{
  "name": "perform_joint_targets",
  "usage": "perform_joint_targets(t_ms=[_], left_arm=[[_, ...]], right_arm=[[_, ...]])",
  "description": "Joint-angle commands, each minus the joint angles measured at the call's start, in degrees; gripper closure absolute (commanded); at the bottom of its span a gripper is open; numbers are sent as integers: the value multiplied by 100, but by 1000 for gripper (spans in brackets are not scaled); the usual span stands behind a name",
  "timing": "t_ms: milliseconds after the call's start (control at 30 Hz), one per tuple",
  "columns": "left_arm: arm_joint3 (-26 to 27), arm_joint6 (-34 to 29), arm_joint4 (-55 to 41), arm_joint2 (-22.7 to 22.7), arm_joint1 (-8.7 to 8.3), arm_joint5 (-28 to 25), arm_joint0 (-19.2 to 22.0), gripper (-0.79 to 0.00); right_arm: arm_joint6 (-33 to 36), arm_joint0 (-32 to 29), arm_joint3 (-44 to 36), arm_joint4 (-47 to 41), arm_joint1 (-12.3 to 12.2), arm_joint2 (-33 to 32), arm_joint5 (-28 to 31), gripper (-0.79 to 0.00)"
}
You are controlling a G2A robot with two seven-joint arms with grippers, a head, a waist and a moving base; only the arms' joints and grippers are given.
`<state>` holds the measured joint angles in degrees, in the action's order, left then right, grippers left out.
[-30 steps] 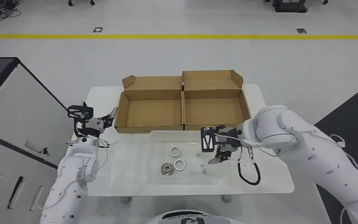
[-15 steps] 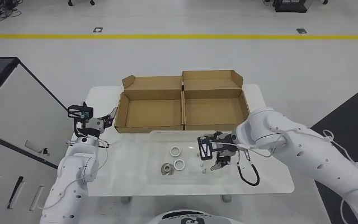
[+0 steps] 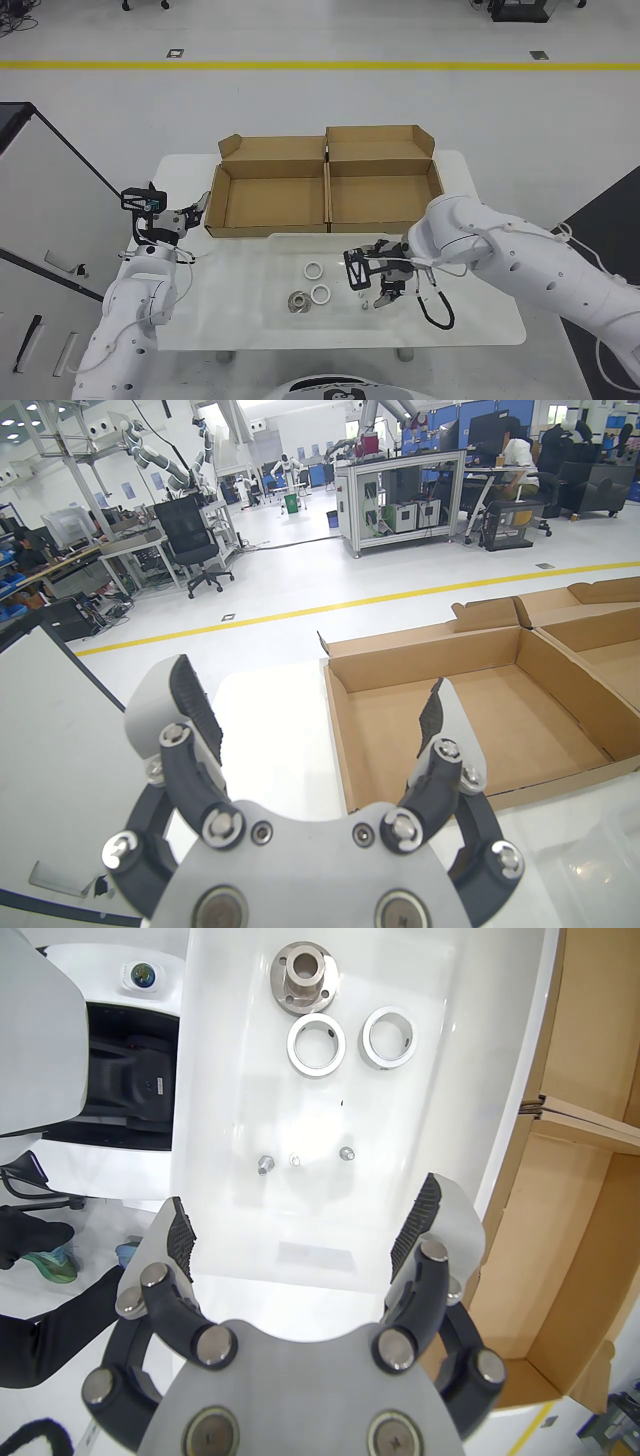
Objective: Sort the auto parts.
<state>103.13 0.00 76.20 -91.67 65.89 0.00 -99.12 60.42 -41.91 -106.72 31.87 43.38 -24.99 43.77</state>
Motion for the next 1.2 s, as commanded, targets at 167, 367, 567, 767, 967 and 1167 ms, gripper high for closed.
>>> perform_joint_targets(t_ms=[167, 367, 567, 767, 967, 1167], left_arm=[[0, 0, 0, 0, 0, 0, 0, -785], [0, 0, 0, 0, 0, 0, 0, -785], [0, 0, 0, 0, 0, 0, 0, -785], [0, 0, 0, 0, 0, 0, 0, -785], [0, 0, 0, 0, 0, 0, 0, -785], [0, 0, 0, 0, 0, 0, 0, -785]], right_arm=[[-8, 23, -16, 229, 44, 22, -85, -785], [-8, 23, -16, 229, 44, 22, -85, -785], [-8, 23, -16, 229, 44, 22, -85, -785], [102, 29, -207, 301, 90, 55, -134, -785], [853, 483, -327, -75, 249, 541, -844, -785], [1378, 1140, -242, -469, 516, 1238, -1369, -785]])
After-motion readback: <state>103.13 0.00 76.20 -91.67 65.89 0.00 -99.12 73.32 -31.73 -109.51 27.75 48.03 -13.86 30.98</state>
